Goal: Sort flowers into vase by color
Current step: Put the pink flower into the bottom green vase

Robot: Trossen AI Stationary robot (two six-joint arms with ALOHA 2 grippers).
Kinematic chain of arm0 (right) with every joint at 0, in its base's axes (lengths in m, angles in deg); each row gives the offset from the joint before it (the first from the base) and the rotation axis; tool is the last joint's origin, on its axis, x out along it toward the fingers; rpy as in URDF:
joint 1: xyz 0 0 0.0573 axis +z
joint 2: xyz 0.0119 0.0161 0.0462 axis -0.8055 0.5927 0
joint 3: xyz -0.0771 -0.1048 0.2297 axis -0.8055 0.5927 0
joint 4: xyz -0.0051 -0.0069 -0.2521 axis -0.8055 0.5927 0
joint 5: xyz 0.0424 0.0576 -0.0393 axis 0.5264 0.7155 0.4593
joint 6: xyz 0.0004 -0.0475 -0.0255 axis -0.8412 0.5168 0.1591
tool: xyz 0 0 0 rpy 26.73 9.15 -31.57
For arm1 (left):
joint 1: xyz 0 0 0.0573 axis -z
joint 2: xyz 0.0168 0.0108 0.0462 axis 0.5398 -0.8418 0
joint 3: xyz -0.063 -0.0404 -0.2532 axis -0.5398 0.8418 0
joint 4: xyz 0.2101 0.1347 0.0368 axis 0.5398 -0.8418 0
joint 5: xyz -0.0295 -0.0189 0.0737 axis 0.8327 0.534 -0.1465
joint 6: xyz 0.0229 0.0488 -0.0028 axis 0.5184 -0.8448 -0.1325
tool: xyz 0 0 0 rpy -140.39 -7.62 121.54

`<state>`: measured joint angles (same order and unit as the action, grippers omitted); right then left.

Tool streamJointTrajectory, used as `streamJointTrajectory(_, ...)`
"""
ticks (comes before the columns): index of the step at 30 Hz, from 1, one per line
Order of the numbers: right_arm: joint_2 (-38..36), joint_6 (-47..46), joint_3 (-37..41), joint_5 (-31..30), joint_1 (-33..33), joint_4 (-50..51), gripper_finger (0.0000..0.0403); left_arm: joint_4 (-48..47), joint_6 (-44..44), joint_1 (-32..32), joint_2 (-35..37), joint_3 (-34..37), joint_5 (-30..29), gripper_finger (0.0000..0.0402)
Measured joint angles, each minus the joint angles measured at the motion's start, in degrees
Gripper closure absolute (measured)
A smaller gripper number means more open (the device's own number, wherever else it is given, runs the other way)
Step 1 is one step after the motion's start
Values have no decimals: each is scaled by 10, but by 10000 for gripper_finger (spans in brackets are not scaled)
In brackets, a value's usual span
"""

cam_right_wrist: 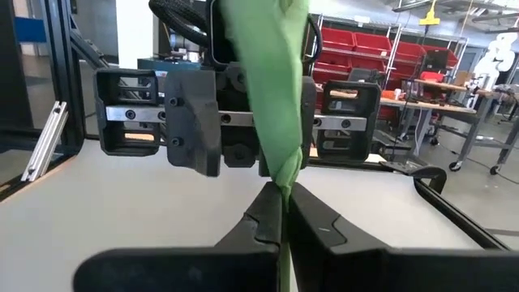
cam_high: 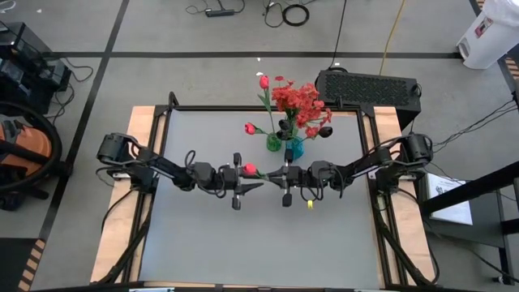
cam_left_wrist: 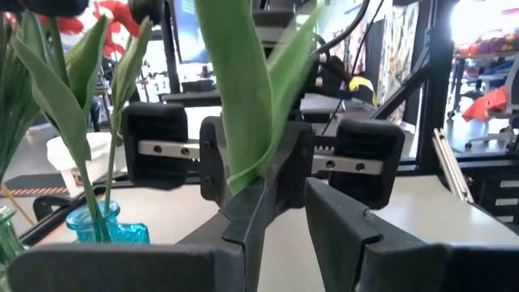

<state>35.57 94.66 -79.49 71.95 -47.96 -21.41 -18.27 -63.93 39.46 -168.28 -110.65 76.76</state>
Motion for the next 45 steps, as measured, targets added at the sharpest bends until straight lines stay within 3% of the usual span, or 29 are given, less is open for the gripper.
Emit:
streamJointTrajectory(8, 0, 8, 0, -4, 0, 1, 403, -14, 0, 0, 0, 0, -5, 304)
streamJointTrajectory(22, -7, 11, 0, -86, 28, 24, 403, -24, -3, 0, 0, 0, -10, 304)
streamJointTrajectory(30, -47, 12, -1, -83, 52, 77, 403, -26, -3, -1, 0, 0, -9, 304)
streamJointTrajectory(45, -49, -5, -1, -87, 58, 95, 403, -9, -2, 0, 0, 1, 5, 304)
